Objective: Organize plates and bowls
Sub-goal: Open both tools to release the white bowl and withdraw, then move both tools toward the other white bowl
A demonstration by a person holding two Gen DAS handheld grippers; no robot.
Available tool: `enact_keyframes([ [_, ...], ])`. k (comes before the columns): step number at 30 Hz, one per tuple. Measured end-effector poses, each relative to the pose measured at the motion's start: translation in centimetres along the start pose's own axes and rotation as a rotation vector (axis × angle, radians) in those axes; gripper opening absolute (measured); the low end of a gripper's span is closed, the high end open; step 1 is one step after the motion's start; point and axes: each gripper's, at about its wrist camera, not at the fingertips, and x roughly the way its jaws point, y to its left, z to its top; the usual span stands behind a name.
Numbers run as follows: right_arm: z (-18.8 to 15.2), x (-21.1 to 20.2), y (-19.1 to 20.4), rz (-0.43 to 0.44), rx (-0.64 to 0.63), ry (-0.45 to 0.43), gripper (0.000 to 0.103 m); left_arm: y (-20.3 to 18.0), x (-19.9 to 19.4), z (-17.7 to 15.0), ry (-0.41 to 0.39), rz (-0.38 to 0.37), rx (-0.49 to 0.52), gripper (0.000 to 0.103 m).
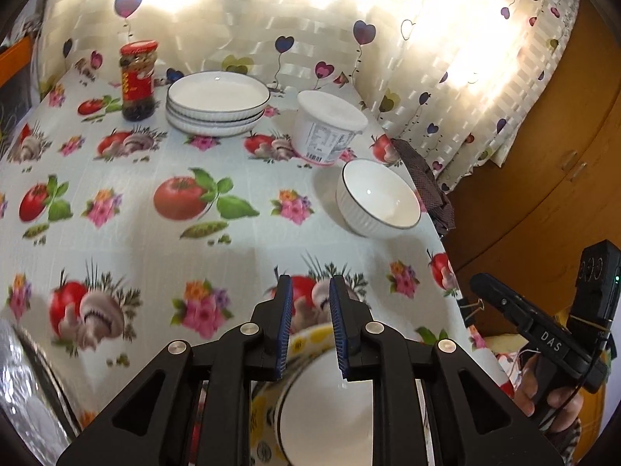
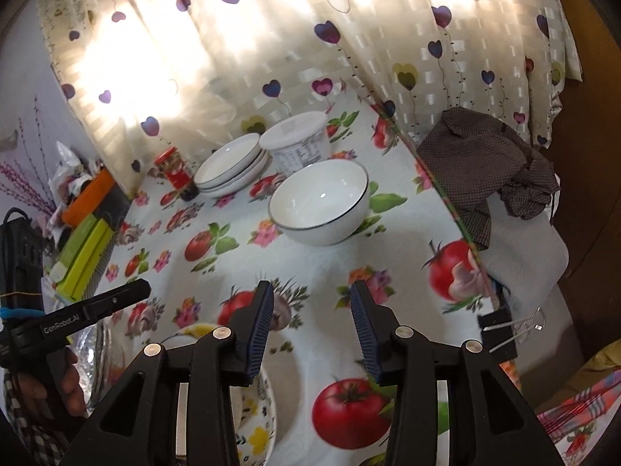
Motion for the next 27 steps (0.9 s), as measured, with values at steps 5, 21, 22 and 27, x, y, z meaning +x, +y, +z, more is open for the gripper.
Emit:
enact_keyframes([
  [5, 1.8, 1.0, -0.9, -0.023, 0.000, 0.000, 0.041, -0.7, 1.4, 2.1, -0.001, -0.003, 0.033, 0.020],
  [21, 5.2, 7.1, -2.5, -0.098, -0.028, 0.055, 0.041, -2.4, 8.0, 6.8, 0.085, -0.010, 0.142, 0.020],
  [22, 5.4, 7.4, -2.6, -0.098, -0.026, 0.056, 0.041, -2.5, 8.5, 7.1, 0.090, -0.008, 0.145, 0.020],
  [27, 6.0, 8.9, -3.1, -0.111, -0.020, 0.070, 0.041, -3.2, 10.5, 7.6, 0.123, -0.019, 0.167, 0.020],
])
